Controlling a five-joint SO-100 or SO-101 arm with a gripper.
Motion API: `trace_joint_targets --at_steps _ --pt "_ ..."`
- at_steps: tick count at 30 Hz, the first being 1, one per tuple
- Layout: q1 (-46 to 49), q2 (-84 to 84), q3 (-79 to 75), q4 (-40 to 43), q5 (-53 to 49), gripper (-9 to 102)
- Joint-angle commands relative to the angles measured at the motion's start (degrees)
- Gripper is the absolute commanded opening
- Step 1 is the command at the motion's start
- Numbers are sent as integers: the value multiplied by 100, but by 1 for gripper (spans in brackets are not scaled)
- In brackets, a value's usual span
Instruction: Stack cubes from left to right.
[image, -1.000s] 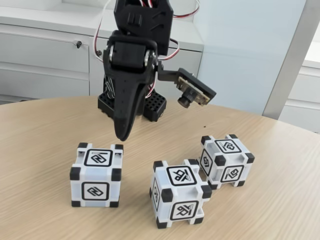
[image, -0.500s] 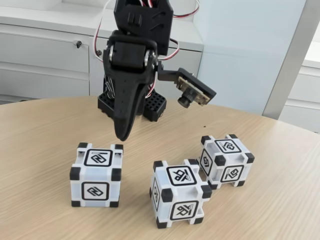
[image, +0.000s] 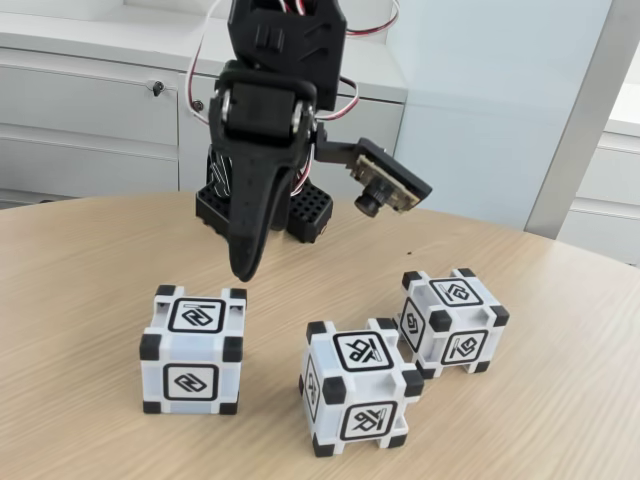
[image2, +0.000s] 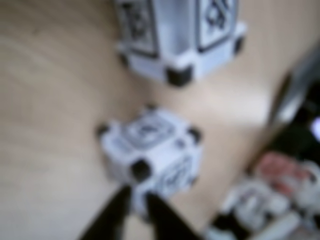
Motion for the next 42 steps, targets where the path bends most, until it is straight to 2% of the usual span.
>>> trace_joint_targets --at_steps 1,6,12,17,21,27,30,34,37,38,42 --pt "-44 396 -123 -97 -255 0" --pt "-44 360 -352 -211 -290 4" --pt "-62 352 -1125 -650 422 7" --pt "-141 316 -1793 -571 598 8" --pt "-1072 -483 -2487 -563 624 10" --pt "-2558 -3103 -4368 -545 545 18" --pt "-2900 -4280 -5317 -343 44 20" --pt "-3234 -5414 -6205 457 -1362 21" --pt "-3665 -5845 -6557 1072 -2681 27" --pt "-3779 -5915 -6609 1239 -3023 25" --pt "-4008 -5985 -6557 1389 -3639 31"
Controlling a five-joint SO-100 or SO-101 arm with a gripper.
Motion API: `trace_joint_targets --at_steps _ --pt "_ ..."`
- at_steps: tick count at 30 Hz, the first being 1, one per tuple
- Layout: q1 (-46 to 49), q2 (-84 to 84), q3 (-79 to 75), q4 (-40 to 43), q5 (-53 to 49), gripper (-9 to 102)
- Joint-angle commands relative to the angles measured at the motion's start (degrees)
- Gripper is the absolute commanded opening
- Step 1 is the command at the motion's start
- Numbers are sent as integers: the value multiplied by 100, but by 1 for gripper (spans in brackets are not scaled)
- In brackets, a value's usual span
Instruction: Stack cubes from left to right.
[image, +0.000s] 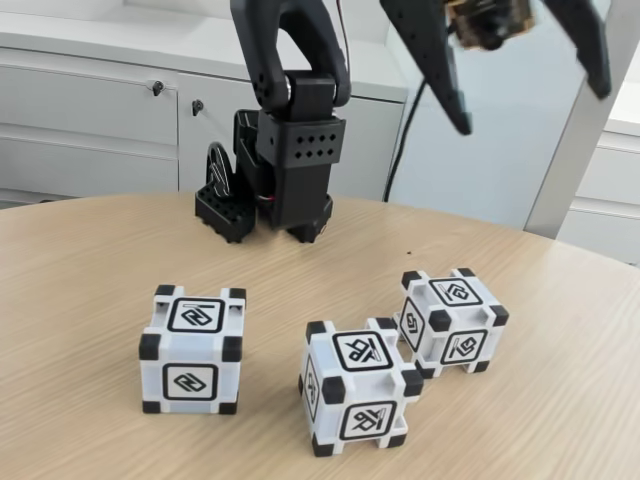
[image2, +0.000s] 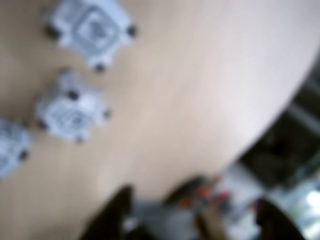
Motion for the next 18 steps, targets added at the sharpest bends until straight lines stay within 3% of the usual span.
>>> trace_joint_targets --at_steps 1,10,18 --pt "-149 -26 -229 132 -729 33" --pt "-132 -659 202 167 -2760 35" --pt "-114 -1573 404 88 -3164 35"
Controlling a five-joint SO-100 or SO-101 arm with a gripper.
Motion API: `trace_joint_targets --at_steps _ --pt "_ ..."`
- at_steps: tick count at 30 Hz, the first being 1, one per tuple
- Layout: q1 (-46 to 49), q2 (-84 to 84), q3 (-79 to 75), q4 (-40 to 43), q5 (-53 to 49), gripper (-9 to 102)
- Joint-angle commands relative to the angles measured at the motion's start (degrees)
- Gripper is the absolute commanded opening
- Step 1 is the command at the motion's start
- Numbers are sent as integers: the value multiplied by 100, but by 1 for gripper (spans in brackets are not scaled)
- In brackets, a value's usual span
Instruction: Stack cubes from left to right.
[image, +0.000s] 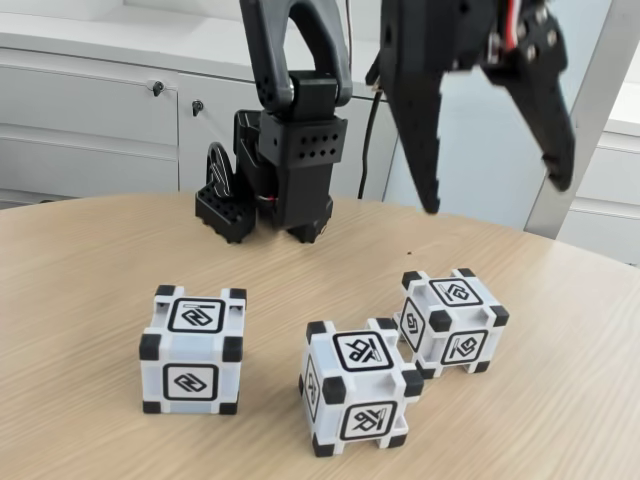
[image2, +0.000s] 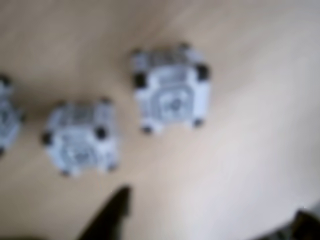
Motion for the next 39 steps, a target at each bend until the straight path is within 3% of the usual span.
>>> trace_joint_targets --at_steps 1,23,39 --pt "53 -211 -26 -62 -105 36" --pt "53 -2558 -105 -70 -44 40" --pt "53 -3393 -132 -123 193 38"
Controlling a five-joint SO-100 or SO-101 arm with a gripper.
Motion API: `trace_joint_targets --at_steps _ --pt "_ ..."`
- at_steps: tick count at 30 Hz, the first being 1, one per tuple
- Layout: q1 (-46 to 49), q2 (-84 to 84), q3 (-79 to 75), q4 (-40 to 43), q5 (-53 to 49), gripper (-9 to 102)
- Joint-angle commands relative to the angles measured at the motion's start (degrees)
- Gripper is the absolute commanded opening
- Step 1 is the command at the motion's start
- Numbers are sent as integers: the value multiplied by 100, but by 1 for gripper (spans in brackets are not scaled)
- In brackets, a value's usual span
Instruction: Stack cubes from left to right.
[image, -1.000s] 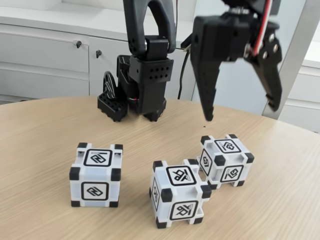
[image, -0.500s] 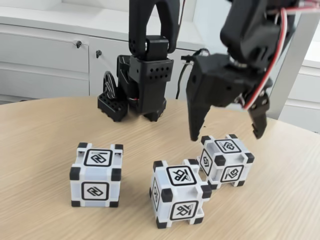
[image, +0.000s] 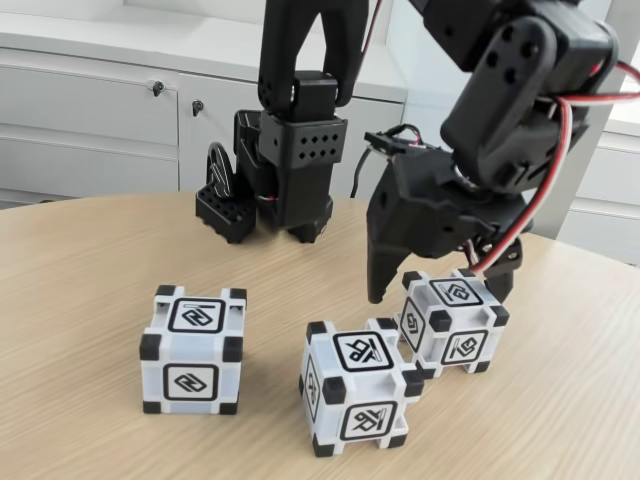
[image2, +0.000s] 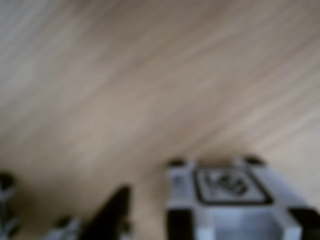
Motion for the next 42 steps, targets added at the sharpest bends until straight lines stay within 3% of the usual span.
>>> trace_joint_targets --at_steps 1,8,18,30,42 --pt "53 0 -132 -97 229 38" --pt "53 0 -53 -888 483 38" --pt "44 0 -44 -896 527 22" --pt "44 149 -132 -791 1020 21" --pt "44 2197 -141 -773 2329 20"
